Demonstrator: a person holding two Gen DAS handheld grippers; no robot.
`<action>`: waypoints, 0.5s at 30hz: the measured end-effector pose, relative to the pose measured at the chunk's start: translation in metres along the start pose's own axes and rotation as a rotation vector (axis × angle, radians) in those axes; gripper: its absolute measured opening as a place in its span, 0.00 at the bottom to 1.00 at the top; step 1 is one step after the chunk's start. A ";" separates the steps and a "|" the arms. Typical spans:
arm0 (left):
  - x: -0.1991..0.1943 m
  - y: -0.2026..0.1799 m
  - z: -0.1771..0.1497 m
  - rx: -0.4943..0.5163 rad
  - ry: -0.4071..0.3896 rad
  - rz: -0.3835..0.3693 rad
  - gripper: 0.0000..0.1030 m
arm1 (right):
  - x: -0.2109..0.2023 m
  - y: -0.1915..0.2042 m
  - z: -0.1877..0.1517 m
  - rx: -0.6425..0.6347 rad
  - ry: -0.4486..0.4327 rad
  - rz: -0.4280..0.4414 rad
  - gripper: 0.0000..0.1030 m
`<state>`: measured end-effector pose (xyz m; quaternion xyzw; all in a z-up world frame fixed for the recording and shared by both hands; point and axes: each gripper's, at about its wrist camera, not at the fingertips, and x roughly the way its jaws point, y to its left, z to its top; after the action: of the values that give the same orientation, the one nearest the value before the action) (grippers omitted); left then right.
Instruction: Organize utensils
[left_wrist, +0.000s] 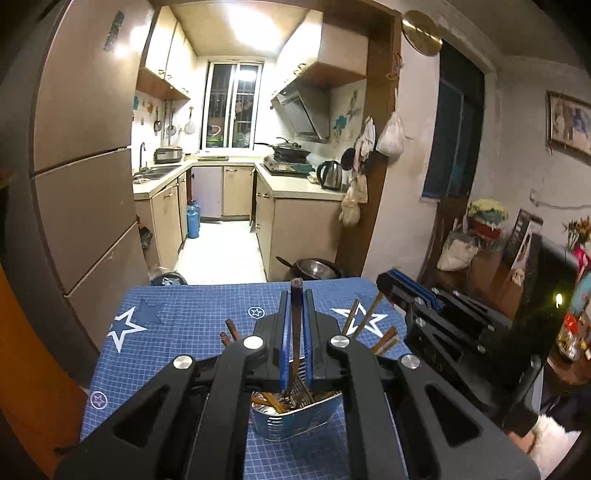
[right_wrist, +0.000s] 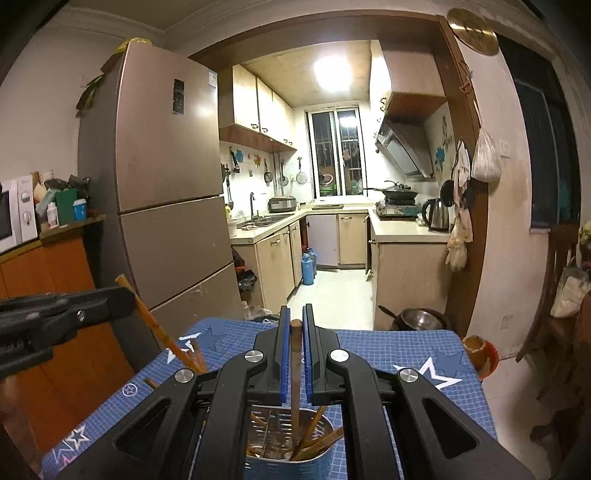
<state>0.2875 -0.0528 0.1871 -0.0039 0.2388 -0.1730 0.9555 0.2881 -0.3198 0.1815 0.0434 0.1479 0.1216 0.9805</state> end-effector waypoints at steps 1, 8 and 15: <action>0.003 -0.002 -0.001 0.009 0.009 0.005 0.04 | 0.000 0.000 0.000 0.002 -0.003 0.002 0.07; 0.039 -0.005 -0.018 0.027 0.132 0.015 0.05 | 0.004 0.002 0.001 0.007 0.015 0.036 0.07; 0.043 0.006 -0.037 0.048 0.105 0.080 0.16 | -0.006 -0.009 -0.003 0.040 0.001 0.032 0.29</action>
<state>0.3078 -0.0583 0.1340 0.0376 0.2842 -0.1401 0.9477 0.2842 -0.3297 0.1794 0.0653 0.1499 0.1343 0.9774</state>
